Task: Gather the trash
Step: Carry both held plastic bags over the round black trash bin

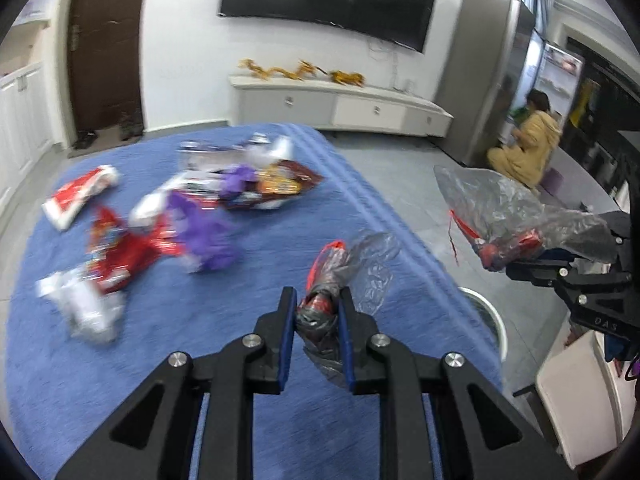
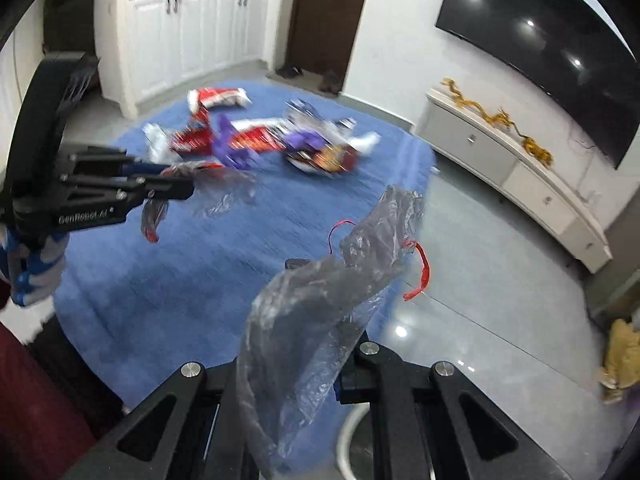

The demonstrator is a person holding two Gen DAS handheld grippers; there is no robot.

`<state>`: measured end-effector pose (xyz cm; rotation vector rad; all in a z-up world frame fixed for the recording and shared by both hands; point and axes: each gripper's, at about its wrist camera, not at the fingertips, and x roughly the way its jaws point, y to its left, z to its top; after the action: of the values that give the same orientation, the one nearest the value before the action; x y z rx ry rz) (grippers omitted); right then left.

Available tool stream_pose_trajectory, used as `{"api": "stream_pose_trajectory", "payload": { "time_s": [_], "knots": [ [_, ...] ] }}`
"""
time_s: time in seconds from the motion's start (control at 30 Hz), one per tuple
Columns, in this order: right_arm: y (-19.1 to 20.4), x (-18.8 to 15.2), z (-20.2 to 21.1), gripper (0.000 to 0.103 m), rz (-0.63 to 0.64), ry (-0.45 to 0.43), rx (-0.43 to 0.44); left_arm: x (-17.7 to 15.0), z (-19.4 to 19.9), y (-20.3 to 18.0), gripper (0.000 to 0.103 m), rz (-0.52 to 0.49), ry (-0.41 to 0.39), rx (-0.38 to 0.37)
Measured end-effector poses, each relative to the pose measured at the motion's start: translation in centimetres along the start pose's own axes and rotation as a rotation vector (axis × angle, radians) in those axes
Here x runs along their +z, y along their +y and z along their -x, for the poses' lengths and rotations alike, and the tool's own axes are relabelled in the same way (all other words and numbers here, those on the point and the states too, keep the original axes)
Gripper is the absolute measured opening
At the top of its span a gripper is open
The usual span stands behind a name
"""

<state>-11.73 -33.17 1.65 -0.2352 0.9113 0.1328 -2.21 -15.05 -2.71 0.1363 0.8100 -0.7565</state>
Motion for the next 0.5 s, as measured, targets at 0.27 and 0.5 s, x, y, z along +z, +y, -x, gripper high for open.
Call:
{"api": "stream_pose_trajectory", "payload": {
  "time_s": [0.27,0.5],
  "knots": [
    [-5.6,-5.7,-1.6,0.010,-0.049,0.168,-0.056,2.3,-7.0,-8.7,0.019,-0.081,0.119,-0.132],
    [-10.4,-10.5,-4.4,0.010,-0.104,0.319,-0.025,2.4,-12.8,-14.8,0.019,-0.087,0.243,-0.190]
  ]
}}
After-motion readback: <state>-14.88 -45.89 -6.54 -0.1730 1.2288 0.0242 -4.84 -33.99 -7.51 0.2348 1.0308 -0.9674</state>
